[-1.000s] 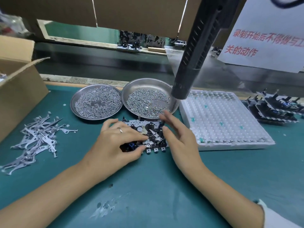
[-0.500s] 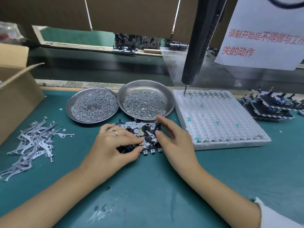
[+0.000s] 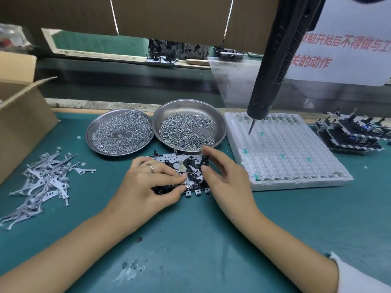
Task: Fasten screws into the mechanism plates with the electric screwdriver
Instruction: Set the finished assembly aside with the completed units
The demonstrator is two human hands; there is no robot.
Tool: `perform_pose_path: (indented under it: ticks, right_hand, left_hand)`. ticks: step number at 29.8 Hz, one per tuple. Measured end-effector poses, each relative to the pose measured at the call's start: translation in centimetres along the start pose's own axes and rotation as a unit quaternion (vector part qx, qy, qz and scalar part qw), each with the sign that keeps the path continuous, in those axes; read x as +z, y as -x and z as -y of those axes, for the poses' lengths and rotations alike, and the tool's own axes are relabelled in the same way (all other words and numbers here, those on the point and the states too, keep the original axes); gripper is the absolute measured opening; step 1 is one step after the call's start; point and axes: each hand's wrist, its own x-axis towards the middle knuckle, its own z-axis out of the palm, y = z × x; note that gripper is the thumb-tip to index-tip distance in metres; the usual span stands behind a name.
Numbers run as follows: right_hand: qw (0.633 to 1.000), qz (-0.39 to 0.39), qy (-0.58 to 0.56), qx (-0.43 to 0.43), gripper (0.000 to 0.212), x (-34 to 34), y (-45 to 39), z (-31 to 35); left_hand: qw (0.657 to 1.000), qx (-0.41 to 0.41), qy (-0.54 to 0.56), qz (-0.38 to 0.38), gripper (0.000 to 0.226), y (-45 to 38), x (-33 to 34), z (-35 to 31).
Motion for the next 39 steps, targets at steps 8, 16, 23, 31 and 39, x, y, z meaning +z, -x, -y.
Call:
perform_pose_path:
  ticks: [8,16,23,31,39]
  right_hand:
    - [0.998,0.008,0.04,-0.039,0.037,0.0,0.1,0.1]
    - [0.947,0.007,0.22,-0.234,0.031,0.6,1.2,0.3]
    - [0.804,0.15,0.476,-0.323,0.047,2.5,2.0,1.2]
    - [0.806,0.166,0.46,-0.334,0.044,2.3,2.4,1.7]
    - [0.94,0.157,0.225,-0.202,0.047,-2.0,1.5,1.7]
  left_hand:
    - [1.0,-0.009,-0.008,-0.006,0.021,0.1,-0.1,-0.1]
    - [0.999,-0.019,-0.039,-0.011,0.04,0.0,-1.0,-0.8]
    - [0.982,-0.117,0.091,-0.114,0.021,-0.1,-1.2,0.1]
    - [0.985,-0.104,0.083,-0.111,0.022,-0.3,-1.1,0.0]
    - [0.996,0.058,-0.06,0.014,0.028,0.3,-1.4,-1.1]
